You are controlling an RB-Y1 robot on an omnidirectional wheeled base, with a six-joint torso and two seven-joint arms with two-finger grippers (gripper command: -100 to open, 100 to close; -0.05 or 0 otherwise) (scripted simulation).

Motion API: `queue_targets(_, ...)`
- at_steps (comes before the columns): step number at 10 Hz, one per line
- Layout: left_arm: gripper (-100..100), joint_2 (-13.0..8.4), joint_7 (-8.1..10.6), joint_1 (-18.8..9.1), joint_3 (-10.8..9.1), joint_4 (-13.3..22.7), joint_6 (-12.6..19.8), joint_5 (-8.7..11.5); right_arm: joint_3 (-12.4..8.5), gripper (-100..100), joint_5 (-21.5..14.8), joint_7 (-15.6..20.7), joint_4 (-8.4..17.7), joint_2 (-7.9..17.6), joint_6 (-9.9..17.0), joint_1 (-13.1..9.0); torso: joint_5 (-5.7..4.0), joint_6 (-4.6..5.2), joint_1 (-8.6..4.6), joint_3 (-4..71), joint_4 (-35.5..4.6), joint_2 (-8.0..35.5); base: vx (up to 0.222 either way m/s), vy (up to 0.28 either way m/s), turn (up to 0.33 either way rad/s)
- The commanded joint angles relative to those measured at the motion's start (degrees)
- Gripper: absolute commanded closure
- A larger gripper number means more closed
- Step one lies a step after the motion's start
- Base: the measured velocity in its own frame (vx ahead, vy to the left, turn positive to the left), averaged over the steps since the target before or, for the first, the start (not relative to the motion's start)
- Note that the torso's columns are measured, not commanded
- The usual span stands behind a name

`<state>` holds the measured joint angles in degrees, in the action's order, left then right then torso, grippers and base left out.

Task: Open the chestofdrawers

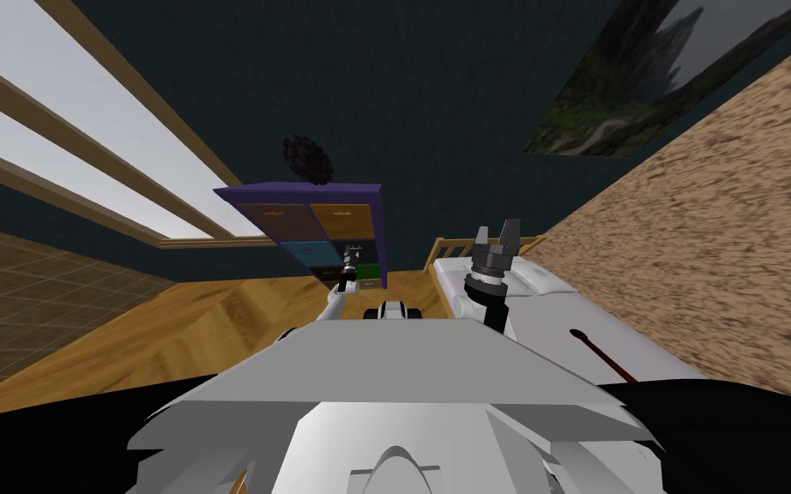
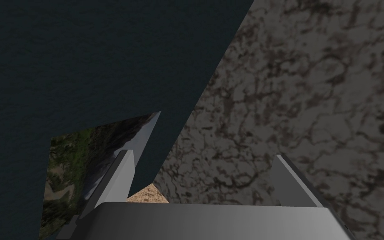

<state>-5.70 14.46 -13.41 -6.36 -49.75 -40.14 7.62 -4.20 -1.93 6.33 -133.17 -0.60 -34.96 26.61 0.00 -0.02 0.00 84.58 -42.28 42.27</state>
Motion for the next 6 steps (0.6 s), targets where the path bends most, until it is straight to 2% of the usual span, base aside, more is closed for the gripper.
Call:
queue_targets(1,-100,0.16,-0.05,-3.60,-0.39,4.15,-0.25,-0.25,0.00,0,0.00,0.00,0.00,0.00,0.00,0.00,0.00,0.02,-0.02,-0.03,-0.02,0.03,-0.030,0.002,-0.003)
queue_targets(3,-100,0.25,0.06,-7.39,-1.13,7.67,-0.78,-0.79,0.00,0,0.00,0.00,0.00,0.00,0.00,0.00,0.01,0.01,0.02,-0.02,-0.01,0.02,-0.051,0.010,0.058)
queue_targets(5,-100,0.34,0.17,-12.22,-1.87,13.76,-1.31,-1.32,0.00,0,0.00,0.00,0.00,0.00,0.00,0.00,0.01,0.00,0.05,-0.06,-0.03,0.10,-0.073,0.019,0.058)
queue_targets(6,-100,0.01,0.36,-11.84,-1.86,14.07,-2.34,-1.16,0.00,0,0.00,0.00,0.00,0.00,0.00,-0.01,0.01,0.03,-0.01,-0.04,-0.02,0.04,-0.022,0.005,-0.004)
